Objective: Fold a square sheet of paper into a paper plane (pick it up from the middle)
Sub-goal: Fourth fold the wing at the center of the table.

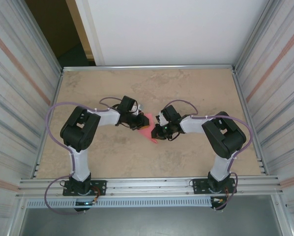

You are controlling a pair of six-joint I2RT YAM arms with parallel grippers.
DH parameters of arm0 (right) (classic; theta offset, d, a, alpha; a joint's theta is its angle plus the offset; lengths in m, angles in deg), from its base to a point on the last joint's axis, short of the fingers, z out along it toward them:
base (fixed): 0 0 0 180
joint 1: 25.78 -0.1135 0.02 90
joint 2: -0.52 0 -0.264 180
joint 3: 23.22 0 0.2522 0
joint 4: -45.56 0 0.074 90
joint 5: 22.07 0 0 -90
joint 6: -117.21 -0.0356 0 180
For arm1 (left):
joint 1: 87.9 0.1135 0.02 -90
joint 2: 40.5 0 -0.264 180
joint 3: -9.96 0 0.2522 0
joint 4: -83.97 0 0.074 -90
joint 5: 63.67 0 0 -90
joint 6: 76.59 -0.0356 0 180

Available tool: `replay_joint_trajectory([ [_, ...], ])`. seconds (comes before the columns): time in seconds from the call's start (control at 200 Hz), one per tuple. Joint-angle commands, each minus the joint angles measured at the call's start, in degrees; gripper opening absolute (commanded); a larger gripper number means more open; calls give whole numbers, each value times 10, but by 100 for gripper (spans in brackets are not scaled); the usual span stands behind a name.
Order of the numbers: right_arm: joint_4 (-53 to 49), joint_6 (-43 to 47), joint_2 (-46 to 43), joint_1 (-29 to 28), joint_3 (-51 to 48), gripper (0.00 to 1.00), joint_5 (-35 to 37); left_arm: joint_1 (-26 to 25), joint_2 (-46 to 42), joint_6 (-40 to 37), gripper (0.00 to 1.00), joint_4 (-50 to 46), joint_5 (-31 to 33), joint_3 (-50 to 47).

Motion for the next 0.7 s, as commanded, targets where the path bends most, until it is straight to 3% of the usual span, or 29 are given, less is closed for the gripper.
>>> replay_joint_trajectory([
  [0.0,-31,-2,-15,7,-6,14,2,0,15,10,17,-36,28,19],
  [0.316,-37,-11,-62,-2,-18,15,-22,6,31,43,17,-46,41,14],
  [0.692,-61,-7,-67,-10,-43,13,-2,7,38,50,17,-63,48,17],
])
